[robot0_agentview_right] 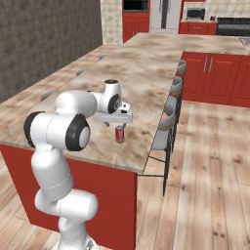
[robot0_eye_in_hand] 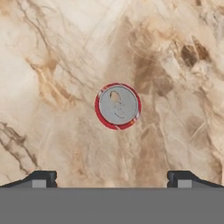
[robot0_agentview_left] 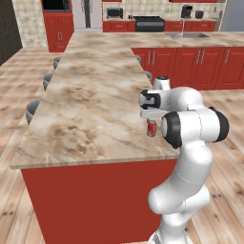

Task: Four empty soda cans are scattered around the kitchen. Gather all the cans and cluster them next to the stove for recycling.

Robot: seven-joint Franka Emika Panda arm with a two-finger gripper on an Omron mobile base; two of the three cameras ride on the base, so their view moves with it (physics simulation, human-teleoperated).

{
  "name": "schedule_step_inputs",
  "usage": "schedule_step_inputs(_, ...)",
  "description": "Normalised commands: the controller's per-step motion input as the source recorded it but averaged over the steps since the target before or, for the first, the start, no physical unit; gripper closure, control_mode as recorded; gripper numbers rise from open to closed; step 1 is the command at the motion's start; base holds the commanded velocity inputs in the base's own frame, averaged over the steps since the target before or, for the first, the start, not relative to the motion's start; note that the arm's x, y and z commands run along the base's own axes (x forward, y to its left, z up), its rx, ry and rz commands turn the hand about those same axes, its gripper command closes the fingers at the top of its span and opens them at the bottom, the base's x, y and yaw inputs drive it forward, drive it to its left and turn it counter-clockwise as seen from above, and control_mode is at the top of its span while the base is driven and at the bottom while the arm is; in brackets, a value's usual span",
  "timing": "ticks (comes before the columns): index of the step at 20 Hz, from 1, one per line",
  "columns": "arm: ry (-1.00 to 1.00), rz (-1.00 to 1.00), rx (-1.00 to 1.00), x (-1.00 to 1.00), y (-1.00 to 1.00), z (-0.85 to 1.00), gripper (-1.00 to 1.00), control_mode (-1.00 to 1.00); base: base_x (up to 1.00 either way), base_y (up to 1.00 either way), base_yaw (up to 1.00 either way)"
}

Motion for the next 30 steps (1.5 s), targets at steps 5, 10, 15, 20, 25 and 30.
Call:
schedule_step_inputs(5,0.02,0.00,0.00,0.10,-0.02,-0.09,-1.00,-1.00,0.00,0.00,0.00)
schedule_step_inputs(10,0.03,0.00,0.00,0.11,-0.05,-0.05,-1.00,-1.00,0.00,0.00,0.00)
schedule_step_inputs(15,0.03,0.00,0.00,0.14,-0.03,-0.06,-1.00,-1.00,0.00,0.00,0.00)
schedule_step_inputs(20,0.03,0.00,0.00,0.15,0.00,-0.07,-1.00,-1.00,0.00,0.00,0.00)
schedule_step_inputs(25,0.04,0.00,0.00,0.14,-0.01,-0.05,-1.00,-1.00,0.00,0.00,0.00)
schedule_step_inputs(30,0.04,0.00,0.00,0.14,-0.03,-0.05,-1.00,-1.00,0.00,0.00,0.00)
